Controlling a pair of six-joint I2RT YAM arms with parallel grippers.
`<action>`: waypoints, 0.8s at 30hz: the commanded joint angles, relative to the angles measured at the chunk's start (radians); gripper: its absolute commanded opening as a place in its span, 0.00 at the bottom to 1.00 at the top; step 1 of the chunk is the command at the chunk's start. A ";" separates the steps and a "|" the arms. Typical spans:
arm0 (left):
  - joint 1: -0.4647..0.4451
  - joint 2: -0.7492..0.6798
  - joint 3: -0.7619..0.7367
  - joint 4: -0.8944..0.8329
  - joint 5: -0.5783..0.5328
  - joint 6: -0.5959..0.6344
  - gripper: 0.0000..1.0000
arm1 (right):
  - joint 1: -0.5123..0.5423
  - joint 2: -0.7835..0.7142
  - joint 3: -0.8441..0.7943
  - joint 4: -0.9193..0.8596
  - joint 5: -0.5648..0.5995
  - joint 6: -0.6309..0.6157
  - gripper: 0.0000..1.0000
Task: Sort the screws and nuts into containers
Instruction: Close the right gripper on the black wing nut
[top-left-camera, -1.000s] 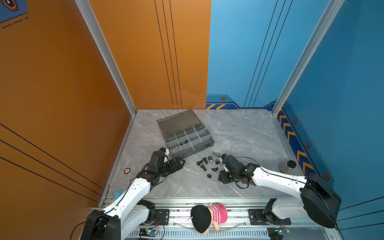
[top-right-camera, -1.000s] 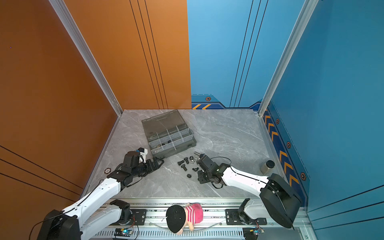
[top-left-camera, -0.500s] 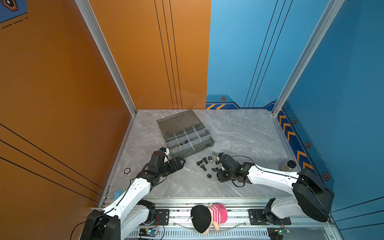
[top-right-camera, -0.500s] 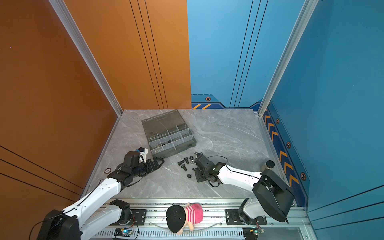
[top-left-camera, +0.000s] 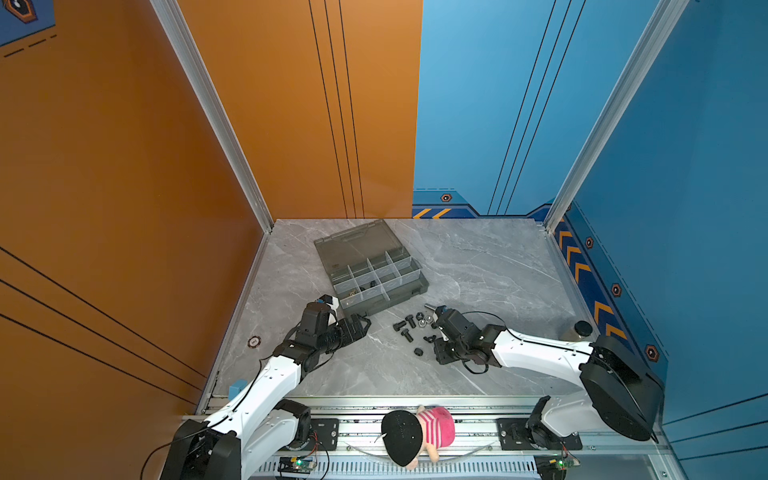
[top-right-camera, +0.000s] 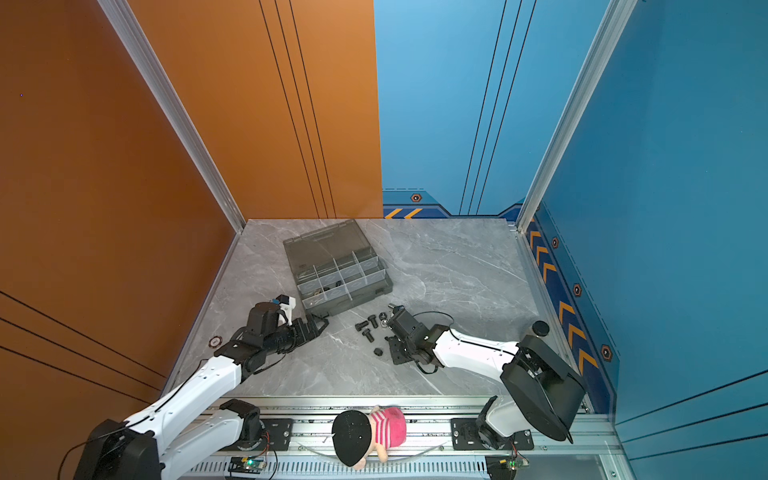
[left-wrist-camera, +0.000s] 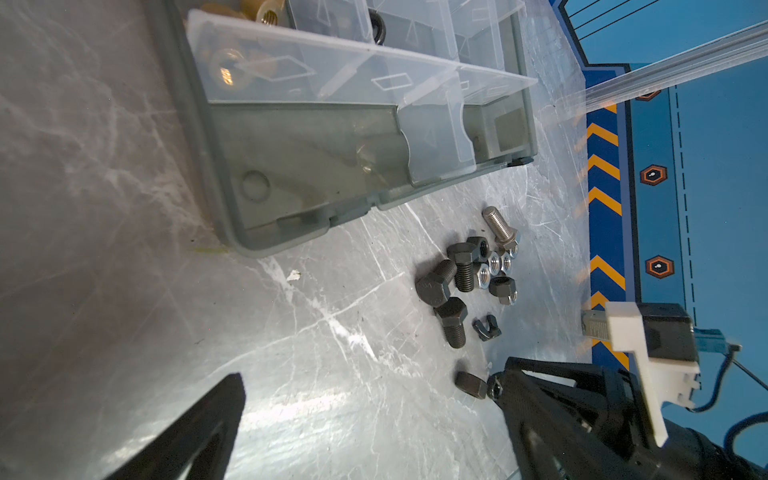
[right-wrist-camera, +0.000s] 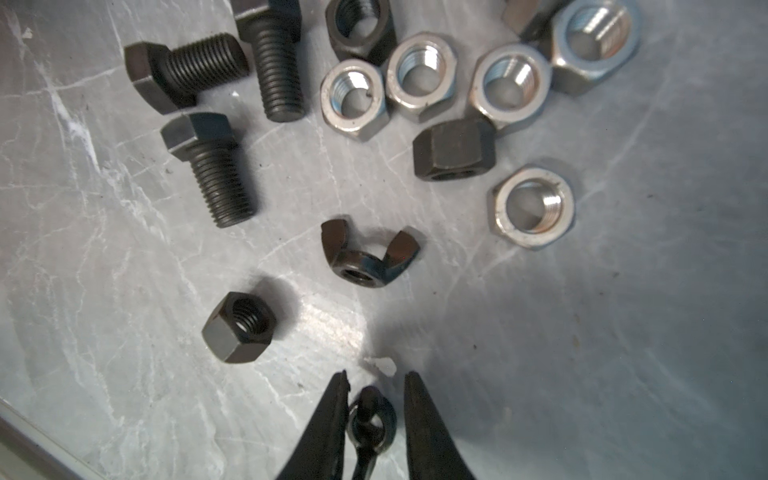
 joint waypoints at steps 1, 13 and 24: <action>-0.008 -0.006 0.022 -0.010 -0.018 0.006 0.98 | 0.004 0.014 0.023 0.015 0.018 -0.002 0.25; -0.007 -0.007 0.021 -0.012 -0.021 0.008 0.98 | 0.005 0.025 0.021 0.012 0.018 -0.003 0.20; -0.008 -0.006 0.021 -0.013 -0.022 0.006 0.98 | 0.015 0.042 0.022 0.013 0.021 -0.003 0.17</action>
